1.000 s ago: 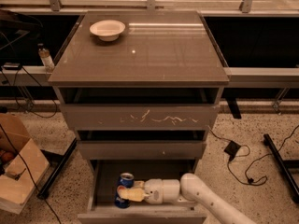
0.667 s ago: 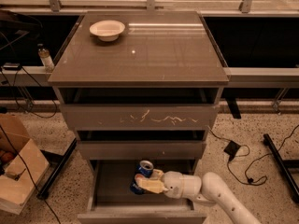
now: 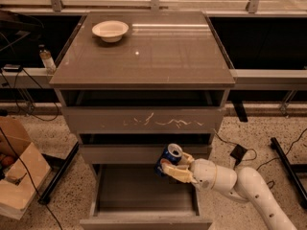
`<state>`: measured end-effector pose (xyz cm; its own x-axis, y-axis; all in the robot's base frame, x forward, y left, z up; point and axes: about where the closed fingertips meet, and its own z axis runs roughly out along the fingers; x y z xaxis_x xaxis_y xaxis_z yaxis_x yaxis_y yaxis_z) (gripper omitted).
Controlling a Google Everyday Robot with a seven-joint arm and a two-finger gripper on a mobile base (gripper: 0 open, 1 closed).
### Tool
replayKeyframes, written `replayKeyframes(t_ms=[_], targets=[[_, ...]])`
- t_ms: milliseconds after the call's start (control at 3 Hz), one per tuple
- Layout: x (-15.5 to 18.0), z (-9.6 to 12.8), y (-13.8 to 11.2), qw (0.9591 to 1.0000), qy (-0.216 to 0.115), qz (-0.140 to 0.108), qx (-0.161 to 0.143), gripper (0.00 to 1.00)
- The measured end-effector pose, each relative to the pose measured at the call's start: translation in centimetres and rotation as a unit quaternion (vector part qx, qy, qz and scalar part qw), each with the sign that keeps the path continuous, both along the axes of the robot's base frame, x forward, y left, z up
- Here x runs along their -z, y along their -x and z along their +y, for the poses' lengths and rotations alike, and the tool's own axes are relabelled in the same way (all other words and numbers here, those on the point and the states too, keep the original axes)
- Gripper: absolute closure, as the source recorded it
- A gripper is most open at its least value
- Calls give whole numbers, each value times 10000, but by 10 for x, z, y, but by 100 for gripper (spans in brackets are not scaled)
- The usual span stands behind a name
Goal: Pick pepsi can from bottom drawer and place on counter
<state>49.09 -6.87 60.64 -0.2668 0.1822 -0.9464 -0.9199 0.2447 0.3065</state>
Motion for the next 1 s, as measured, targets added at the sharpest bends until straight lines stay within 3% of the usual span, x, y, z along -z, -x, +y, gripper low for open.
replayKeyframes(t_ms=[333, 667, 1000], targets=[[0, 0, 0, 10000, 1, 0, 0, 100], [-21, -1, -1, 9980, 528, -334, 57, 100], [-60, 10, -2, 9838, 1505, -976, 13, 100]])
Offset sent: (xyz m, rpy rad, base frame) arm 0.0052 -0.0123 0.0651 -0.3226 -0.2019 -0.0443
